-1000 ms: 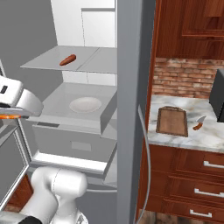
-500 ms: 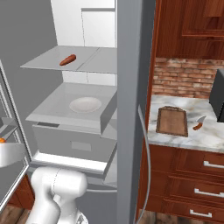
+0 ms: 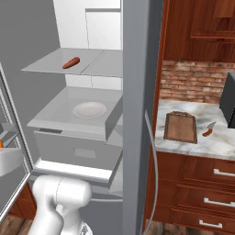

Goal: Retrieve the shrimp from the fridge and place it on the cutting board.

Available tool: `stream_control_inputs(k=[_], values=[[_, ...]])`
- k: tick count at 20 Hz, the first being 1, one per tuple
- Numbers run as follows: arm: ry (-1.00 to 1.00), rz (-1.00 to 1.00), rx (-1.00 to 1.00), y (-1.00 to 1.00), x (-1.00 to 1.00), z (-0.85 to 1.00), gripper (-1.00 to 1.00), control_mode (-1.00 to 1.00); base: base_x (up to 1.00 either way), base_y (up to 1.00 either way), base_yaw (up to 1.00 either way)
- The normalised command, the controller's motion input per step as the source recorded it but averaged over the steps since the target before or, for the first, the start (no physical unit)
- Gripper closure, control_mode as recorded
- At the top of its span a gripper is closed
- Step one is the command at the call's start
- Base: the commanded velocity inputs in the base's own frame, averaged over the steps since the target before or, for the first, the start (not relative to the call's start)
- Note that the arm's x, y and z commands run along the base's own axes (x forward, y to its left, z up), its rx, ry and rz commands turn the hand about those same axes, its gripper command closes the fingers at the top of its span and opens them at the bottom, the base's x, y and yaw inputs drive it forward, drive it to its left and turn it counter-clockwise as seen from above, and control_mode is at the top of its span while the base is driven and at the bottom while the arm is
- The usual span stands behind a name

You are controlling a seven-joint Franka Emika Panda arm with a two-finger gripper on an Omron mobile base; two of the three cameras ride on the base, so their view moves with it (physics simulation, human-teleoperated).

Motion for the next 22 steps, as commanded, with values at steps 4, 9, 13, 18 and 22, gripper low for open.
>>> stream_control_inputs(k=[4,9,13,18,22], values=[[-0.23,0.0,0.0,0.0,-0.01,-0.04,1.0,-1.0,0.0,0.0,0.0],[-0.06,0.0,0.0,0.0,-0.02,0.0,1.0,1.0,-0.04,0.0,0.0],[0.0,0.0,0.0,0.0,0.0,0.0,1.0,1.0,-0.43,0.04,0.0],[0.0,0.0,0.0,0.0,0.0,0.0,1.0,1.0,-0.55,0.03,-0.01],[0.0,0.0,0.0,0.0,0.0,0.0,1.0,1.0,-0.41,0.07,-0.26]])
